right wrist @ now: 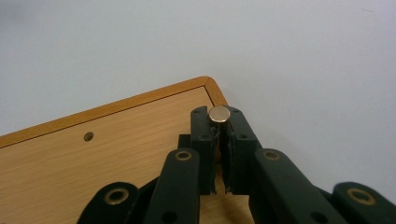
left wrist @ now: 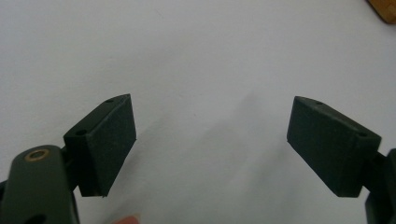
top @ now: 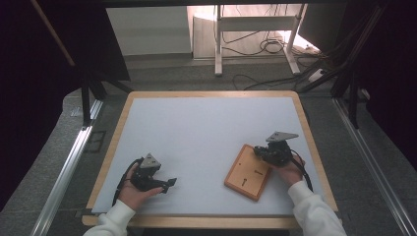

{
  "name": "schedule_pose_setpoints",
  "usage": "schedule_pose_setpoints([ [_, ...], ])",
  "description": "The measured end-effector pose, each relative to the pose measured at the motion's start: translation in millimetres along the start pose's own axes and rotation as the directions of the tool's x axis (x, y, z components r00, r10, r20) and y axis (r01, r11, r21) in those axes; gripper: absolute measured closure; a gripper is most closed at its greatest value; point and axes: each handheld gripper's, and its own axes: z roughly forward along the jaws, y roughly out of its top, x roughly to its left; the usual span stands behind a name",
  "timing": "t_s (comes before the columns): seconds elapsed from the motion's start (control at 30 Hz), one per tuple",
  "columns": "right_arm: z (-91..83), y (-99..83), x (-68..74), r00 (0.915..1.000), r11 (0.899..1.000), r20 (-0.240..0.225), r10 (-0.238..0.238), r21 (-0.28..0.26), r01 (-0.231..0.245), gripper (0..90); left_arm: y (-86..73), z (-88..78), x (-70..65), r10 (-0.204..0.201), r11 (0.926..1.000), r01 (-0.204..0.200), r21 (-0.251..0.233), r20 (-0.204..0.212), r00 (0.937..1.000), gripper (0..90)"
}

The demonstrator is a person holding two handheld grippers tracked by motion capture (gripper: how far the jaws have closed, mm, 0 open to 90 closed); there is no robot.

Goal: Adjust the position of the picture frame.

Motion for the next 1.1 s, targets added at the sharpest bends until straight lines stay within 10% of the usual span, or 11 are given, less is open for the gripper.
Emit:
schedule_pose_setpoints([
  [0.73, -8.6, 20.4, 21.1, 0.9986, 1.000, -0.048, -0.020, -0.006, 0.020, 85.1, -0.6, 0.3, 2.9, -0.006, 1.0000, 0.006, 0.004, 0.004, 1.0000, 15.3],
  [1.1, 16.9, 43.1, 51.6, 0.9906, 0.998, -0.121, -0.064, -0.011, 0.063, 85.1, -0.6, -2.2, 6.2, -0.015, 0.9999, 0.015, -0.005, -0.002, 0.9999, 15.4],
])
